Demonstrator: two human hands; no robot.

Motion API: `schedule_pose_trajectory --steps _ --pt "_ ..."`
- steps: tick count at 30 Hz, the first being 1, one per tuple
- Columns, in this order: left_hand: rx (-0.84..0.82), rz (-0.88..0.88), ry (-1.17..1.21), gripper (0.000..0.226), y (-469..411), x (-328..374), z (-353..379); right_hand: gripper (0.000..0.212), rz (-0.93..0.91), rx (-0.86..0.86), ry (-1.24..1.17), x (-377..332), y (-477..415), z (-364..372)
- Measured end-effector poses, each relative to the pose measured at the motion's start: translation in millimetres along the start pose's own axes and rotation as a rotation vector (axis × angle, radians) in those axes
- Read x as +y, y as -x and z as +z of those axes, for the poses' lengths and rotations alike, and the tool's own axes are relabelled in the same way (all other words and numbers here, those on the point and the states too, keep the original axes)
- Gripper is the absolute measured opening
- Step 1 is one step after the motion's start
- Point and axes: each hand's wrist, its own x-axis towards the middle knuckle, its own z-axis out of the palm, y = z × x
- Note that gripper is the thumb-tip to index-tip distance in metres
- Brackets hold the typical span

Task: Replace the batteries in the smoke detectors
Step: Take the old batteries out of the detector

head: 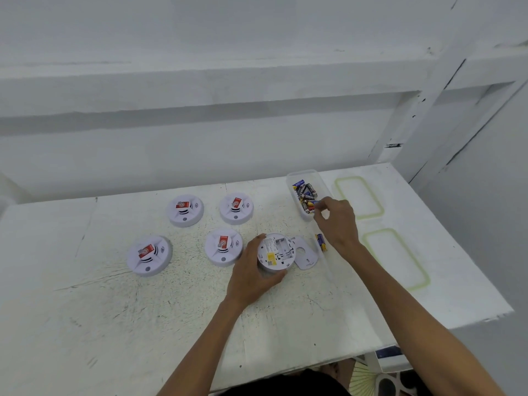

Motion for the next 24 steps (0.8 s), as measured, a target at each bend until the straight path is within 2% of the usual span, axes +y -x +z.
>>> schedule_pose_trajectory --steps 8,15,24 --pt "0.008 -0.015 0.0 0.094 -2.9 -1.4 1.9 0.023 0.162 -0.219 0.12 -1.8 -49.7 19.7" --pt "0.013 -0.033 0.016 0.095 -3.2 -2.6 2.9 0.022 0.21 -0.304 0.32 -14.9 -64.2 24.3" --pt "0.016 -0.03 0.005 0.096 -1.1 1.5 1.5 0.02 0.255 -0.292 0.339 -16.4 -64.3 26.1"
